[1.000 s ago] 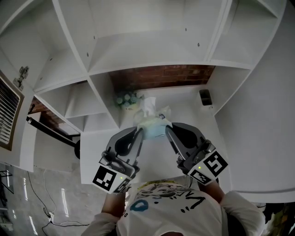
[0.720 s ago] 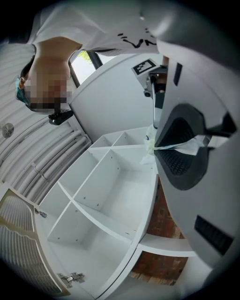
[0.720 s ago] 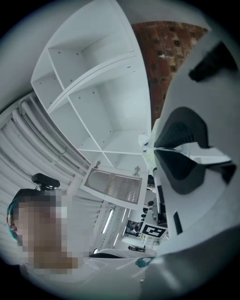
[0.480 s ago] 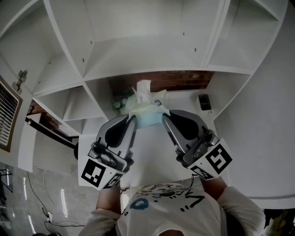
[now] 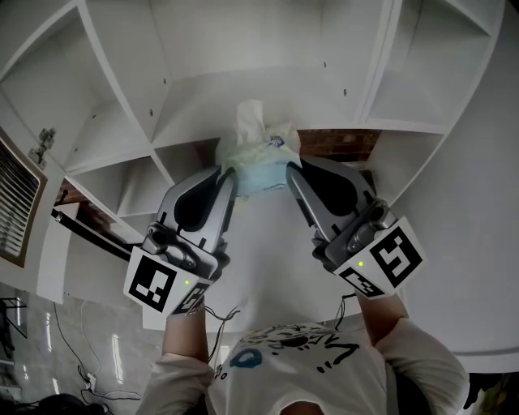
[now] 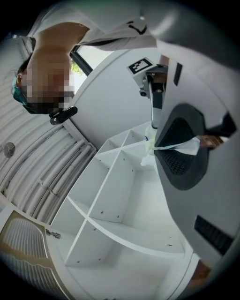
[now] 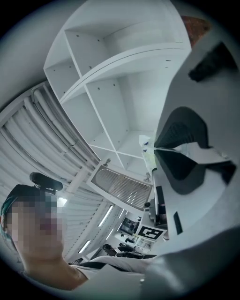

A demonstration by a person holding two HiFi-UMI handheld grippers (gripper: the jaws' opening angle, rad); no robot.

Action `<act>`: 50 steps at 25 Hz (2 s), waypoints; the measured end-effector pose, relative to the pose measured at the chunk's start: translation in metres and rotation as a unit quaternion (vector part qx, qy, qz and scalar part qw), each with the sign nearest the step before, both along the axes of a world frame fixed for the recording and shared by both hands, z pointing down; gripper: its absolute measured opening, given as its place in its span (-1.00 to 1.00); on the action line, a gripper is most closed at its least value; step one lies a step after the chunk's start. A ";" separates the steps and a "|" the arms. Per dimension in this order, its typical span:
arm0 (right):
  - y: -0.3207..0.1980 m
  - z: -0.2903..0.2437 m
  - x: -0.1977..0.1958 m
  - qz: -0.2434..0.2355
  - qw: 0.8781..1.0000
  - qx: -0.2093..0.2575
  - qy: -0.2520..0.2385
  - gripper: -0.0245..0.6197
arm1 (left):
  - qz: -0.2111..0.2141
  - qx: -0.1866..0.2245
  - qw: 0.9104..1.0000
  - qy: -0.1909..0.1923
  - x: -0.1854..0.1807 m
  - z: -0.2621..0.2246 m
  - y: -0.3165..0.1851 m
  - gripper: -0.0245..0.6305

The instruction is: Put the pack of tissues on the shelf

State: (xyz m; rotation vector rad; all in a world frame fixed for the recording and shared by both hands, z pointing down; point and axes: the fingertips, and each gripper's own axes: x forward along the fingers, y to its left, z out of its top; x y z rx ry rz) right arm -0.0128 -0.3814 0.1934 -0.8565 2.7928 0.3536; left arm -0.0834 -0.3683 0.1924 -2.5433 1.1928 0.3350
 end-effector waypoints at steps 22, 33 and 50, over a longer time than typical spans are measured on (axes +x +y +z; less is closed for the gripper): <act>-0.080 -0.033 -0.020 0.041 0.997 0.034 0.055 -0.82 | -0.034 0.001 0.999 -0.035 -0.018 -0.036 -0.084 -0.87; -0.128 -0.024 -0.031 0.074 0.989 -0.019 0.127 -0.82 | -0.047 -0.080 0.993 -0.067 -0.024 -0.031 -0.134 -0.87; -0.162 -0.001 -0.040 0.102 0.967 -0.076 0.223 -0.82 | -0.118 -0.136 0.970 -0.165 -0.023 -0.010 -0.169 -0.86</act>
